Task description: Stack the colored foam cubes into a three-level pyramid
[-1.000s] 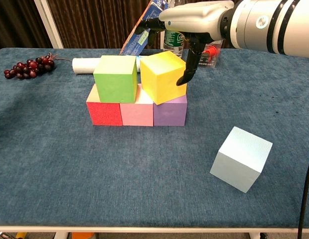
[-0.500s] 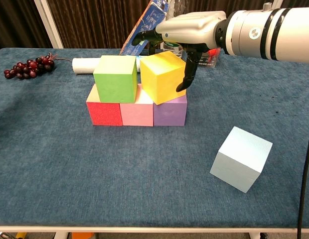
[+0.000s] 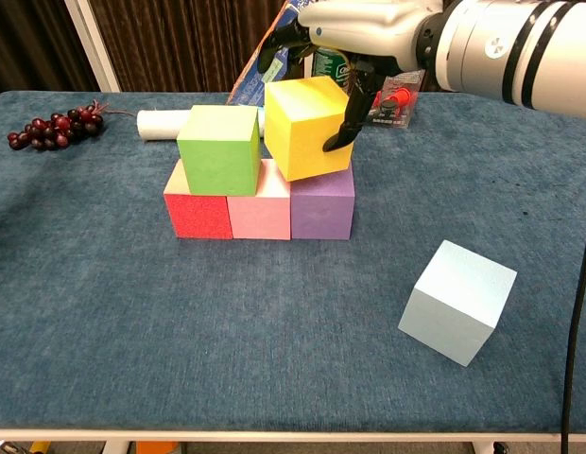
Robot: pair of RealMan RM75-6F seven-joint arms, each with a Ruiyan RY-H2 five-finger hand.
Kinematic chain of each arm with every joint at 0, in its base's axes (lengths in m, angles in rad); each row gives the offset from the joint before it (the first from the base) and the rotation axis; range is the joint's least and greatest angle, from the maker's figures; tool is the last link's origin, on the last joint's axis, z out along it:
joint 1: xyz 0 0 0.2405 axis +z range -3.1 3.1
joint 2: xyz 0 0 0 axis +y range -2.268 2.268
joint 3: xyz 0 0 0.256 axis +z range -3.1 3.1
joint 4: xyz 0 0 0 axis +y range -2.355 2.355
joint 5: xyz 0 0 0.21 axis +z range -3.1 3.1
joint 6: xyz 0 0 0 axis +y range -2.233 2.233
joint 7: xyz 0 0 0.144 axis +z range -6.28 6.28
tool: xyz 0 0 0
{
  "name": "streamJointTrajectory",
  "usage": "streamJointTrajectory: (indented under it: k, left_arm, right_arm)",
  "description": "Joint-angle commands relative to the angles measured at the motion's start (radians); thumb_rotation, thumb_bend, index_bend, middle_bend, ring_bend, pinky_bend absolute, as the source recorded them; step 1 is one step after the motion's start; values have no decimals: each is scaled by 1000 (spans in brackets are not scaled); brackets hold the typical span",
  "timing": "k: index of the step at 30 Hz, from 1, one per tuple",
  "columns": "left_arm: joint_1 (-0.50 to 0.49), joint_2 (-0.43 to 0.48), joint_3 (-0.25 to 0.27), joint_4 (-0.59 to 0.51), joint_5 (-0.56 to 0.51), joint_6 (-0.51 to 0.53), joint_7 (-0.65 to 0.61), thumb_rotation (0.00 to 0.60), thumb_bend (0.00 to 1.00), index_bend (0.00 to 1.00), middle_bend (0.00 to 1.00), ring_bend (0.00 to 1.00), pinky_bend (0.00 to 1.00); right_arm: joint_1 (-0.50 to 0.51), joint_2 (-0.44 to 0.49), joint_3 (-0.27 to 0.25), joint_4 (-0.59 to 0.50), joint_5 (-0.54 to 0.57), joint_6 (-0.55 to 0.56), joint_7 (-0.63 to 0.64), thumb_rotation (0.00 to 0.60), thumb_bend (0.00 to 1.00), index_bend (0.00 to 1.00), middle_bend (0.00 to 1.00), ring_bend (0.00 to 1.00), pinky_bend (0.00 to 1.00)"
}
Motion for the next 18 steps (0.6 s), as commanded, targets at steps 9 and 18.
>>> streamJointTrajectory:
  k: [9, 18]
  left_arm:
    - [5, 0, 2, 3, 19, 3, -16, 600, 61, 166, 122, 159, 86]
    - [9, -1, 2, 6, 27, 7, -25, 600, 61, 166, 122, 159, 86]
  right_arm:
    - [4, -46, 23, -162, 343, 189, -307, 600, 82, 199, 465, 59, 0]
    - [42, -110, 52, -177, 453, 264, -392, 600, 66, 198, 466, 59, 0]
